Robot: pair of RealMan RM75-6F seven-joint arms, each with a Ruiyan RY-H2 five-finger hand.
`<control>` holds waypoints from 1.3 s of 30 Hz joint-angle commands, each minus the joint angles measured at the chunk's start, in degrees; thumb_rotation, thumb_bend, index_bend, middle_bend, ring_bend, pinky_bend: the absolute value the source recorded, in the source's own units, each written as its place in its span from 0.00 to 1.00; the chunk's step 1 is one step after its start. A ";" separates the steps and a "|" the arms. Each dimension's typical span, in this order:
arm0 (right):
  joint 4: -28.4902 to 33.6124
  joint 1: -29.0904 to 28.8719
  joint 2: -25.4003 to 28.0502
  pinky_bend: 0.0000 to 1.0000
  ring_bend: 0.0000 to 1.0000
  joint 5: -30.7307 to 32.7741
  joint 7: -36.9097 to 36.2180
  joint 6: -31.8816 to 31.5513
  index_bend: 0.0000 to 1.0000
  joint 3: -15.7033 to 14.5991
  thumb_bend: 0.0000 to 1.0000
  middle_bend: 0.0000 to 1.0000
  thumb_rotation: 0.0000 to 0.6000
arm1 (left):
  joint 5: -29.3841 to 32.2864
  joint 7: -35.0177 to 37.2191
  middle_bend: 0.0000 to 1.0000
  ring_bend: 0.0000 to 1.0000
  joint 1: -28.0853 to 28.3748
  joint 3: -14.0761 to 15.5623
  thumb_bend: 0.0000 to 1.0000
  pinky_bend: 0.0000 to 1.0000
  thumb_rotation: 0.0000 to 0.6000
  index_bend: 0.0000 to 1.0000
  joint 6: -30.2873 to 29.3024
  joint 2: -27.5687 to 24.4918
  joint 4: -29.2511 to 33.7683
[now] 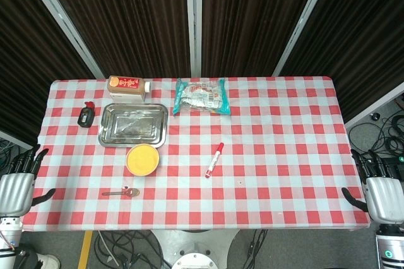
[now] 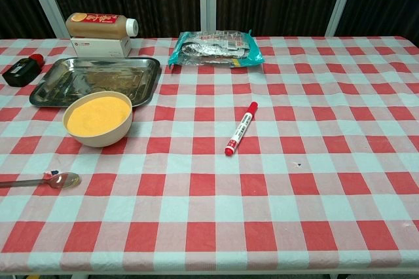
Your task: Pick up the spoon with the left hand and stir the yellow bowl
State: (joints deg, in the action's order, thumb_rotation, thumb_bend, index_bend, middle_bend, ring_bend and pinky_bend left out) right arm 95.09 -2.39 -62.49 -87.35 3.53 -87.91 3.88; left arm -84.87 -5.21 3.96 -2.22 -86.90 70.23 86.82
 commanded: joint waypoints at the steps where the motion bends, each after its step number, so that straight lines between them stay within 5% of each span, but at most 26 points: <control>1: -0.06 0.05 -0.02 0.13 0.06 -0.18 -0.15 -0.30 0.08 0.08 0.15 0.22 1.00 | 0.11 -0.06 0.14 0.12 -0.05 0.17 0.00 0.15 1.00 0.15 0.32 -0.21 0.26; 13: -1.06 0.43 -0.06 0.13 0.06 -0.62 -1.23 -1.74 0.08 0.45 0.15 0.22 1.00 | 0.25 1.18 0.17 0.14 0.00 -0.05 0.00 0.18 1.00 0.20 0.73 -0.61 0.59; 17: -1.42 0.18 -0.05 0.13 0.06 -0.56 -1.39 -1.70 0.08 0.79 0.15 0.22 1.00 | -0.99 2.71 0.33 0.28 1.68 -0.13 0.04 0.42 1.00 0.31 2.62 -0.32 -0.85; 22: -1.54 -0.05 0.11 0.13 0.06 -0.77 -1.53 -1.78 0.08 1.02 0.15 0.22 1.00 | -3.15 5.64 0.59 0.59 5.30 0.69 0.13 0.82 1.00 0.42 7.96 0.87 -2.61; 27: -1.66 -0.13 0.19 0.14 0.06 -0.07 -1.57 -1.16 0.08 1.05 0.15 0.23 1.00 | -4.01 6.89 0.80 0.81 8.62 1.54 0.18 0.99 1.00 0.50 13.40 2.94 -3.70; 39: -2.08 -0.46 0.03 0.14 0.06 0.93 -2.09 -0.08 0.08 1.17 0.15 0.23 1.00 | -3.41 5.24 0.91 0.90 12.36 3.52 0.19 1.00 1.00 0.51 20.68 7.81 -3.29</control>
State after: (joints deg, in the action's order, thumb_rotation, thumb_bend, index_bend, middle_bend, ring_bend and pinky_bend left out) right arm 93.03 -2.85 -62.46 -86.44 1.44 -88.00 5.05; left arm -88.54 0.52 16.05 1.03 -66.70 77.55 83.51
